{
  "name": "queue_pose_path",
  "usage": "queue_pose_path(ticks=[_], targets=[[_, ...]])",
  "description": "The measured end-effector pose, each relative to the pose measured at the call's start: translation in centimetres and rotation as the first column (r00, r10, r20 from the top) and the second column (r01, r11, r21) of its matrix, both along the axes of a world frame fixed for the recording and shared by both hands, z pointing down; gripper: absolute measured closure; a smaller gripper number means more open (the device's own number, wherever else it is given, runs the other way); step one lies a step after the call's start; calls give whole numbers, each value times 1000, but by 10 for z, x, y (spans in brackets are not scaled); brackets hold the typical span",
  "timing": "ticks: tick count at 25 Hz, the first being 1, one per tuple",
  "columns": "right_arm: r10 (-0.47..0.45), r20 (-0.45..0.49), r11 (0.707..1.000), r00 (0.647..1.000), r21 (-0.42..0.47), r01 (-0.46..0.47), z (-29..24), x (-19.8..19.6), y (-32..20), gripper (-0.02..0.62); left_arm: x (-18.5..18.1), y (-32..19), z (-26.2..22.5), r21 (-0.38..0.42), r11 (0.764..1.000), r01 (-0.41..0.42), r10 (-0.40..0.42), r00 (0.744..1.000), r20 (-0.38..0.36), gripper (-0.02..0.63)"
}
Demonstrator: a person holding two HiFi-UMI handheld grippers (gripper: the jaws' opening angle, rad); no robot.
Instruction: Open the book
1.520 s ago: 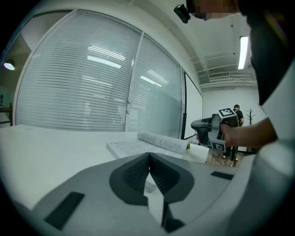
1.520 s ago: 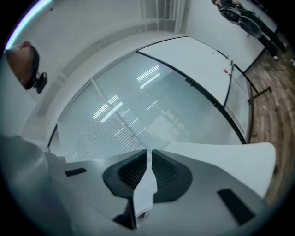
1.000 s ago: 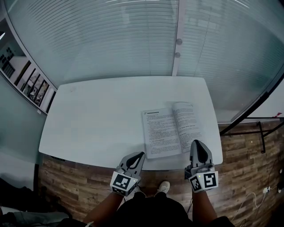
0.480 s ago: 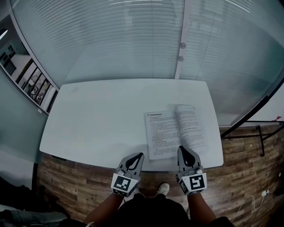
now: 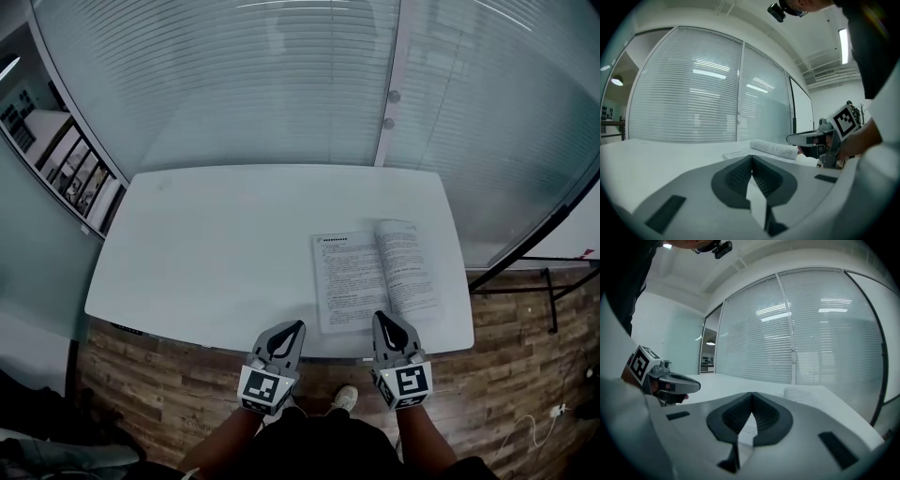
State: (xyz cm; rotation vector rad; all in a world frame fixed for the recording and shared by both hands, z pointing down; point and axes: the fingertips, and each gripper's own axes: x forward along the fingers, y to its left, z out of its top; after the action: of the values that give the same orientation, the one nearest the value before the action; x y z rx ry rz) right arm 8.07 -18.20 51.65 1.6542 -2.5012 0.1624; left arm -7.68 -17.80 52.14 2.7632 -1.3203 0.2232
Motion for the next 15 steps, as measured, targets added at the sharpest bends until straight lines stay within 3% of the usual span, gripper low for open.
queue_pose_path(ticks=[15], targets=[[-58,-23,998,998,13,58,-3,-12,7,591,-1,2,-2,3,1000,-12,12,1000,-3,594]])
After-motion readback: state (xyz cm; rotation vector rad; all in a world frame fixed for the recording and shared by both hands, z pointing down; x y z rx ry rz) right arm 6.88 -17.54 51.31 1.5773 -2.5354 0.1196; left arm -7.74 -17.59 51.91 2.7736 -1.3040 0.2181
